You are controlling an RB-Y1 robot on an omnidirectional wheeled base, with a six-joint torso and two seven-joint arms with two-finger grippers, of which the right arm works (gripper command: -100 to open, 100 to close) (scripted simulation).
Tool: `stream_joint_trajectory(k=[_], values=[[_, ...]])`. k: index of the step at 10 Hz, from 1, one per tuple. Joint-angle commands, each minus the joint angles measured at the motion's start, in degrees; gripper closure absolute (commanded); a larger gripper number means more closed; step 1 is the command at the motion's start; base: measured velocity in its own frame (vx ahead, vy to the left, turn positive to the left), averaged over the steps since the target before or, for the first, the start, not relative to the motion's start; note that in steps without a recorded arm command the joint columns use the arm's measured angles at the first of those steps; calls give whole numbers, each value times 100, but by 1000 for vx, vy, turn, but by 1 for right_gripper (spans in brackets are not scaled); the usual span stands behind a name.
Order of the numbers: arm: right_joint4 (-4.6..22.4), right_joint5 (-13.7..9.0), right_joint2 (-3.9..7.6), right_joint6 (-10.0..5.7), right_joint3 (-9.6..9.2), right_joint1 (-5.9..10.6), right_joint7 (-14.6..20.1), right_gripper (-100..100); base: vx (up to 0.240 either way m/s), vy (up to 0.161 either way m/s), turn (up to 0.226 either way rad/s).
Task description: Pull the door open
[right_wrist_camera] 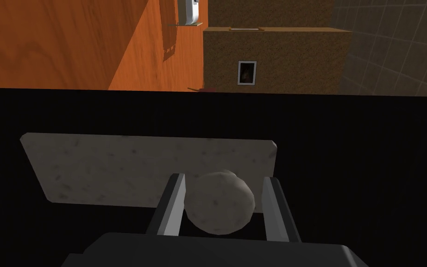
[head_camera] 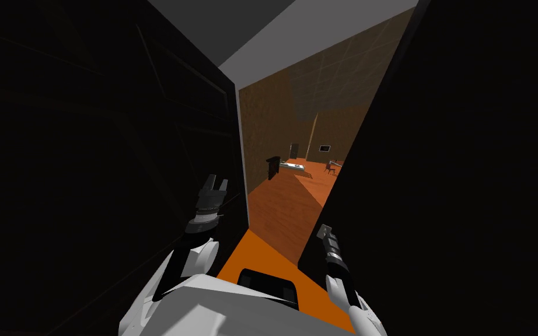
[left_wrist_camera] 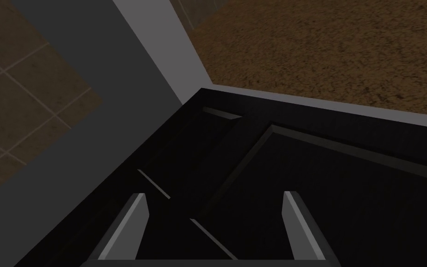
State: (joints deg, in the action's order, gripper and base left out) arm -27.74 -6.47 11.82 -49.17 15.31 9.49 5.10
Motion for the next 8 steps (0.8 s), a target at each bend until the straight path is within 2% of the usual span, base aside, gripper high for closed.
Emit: stream_joint_trajectory(k=[1,4,8], values=[[-7,-2,7,6,3,12,1,100,0,0,0],[-7,-2,7,6,3,12,1,100,0,0,0],[-23,123,81,-42,-189,-27,196,100,-168,-14,78]])
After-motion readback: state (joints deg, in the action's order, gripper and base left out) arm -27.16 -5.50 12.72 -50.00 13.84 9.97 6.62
